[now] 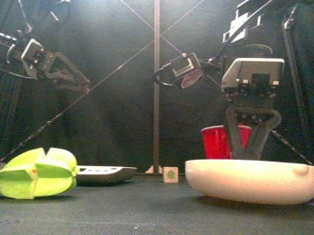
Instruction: Grab pan
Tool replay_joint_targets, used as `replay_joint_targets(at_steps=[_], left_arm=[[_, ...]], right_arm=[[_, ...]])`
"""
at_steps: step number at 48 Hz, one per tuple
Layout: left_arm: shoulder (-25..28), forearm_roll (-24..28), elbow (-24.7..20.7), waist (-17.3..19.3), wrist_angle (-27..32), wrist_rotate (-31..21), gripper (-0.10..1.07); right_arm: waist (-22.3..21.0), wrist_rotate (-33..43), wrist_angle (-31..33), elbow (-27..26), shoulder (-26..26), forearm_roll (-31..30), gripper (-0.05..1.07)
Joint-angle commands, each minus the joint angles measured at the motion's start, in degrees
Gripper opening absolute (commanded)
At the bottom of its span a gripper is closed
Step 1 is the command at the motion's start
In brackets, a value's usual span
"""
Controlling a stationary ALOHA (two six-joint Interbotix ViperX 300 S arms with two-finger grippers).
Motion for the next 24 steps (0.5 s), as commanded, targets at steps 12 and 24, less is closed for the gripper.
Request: replay_joint_targets(at_steps=[12, 24], left_arm=[[0.2, 0.1, -0.7, 0.2, -0.2, -0.2, 1.03], [0.2, 0.1, -0.7, 0.2, -0.2, -0.2, 1.03]], right_arm=[[-0.4, 0.2, 0.3, -1.1, -0.9, -1.1, 0.78], [-1.1, 0.4, -0.4, -0.8, -0.5, -1.0, 0.78]])
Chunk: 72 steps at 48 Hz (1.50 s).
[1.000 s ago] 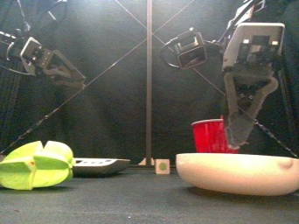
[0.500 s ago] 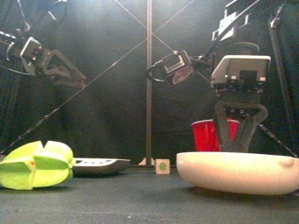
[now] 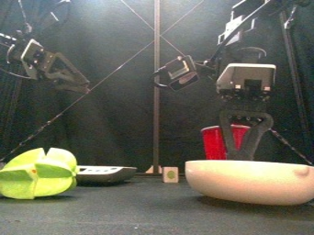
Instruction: Grab pan
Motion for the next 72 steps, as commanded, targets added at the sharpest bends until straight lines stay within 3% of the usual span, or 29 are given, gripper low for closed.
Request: replay_joint_targets(at_steps=[1, 16, 51, 72], left_arm=[[0.2, 0.2, -0.7, 0.2, -0.3, -0.2, 1.03], [0.2, 0.2, -0.7, 0.2, -0.3, -0.2, 1.03], [0.2, 0.3, -0.7, 0.2, -0.3, -0.2, 1.03], [0.2, 0.3, -0.5, 0.2, -0.3, -0.2, 1.03]], right_arm=[[-0.6, 0.1, -0.4, -0.4, -1.2, 0.0, 0.78], [-1.4, 0.0, -3.4, 1.0, -0.4, 0.7, 0.78], [-1.6, -0.4, -3.3, 1.3, 0.1, 1.3, 0.77], [-1.6, -0.4, -2.5, 0.8, -0.3, 1.9, 0.39]])
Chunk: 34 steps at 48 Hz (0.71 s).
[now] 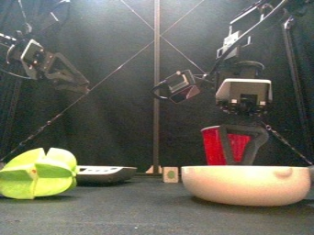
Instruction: Grab pan
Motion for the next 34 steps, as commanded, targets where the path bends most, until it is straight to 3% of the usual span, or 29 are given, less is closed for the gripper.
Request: replay_joint_targets(at_steps=[1, 34], left_arm=[[0.2, 0.2, -0.7, 0.1, -0.3, -0.2, 1.03], [0.2, 0.1, -0.6, 0.1, -0.3, -0.2, 1.03]], right_arm=[[0.1, -0.2, 0.4, -0.6, -1.4, 0.0, 0.38], [0.0, -0.2, 0.1, -2.7, -4.0, -3.1, 0.34]])
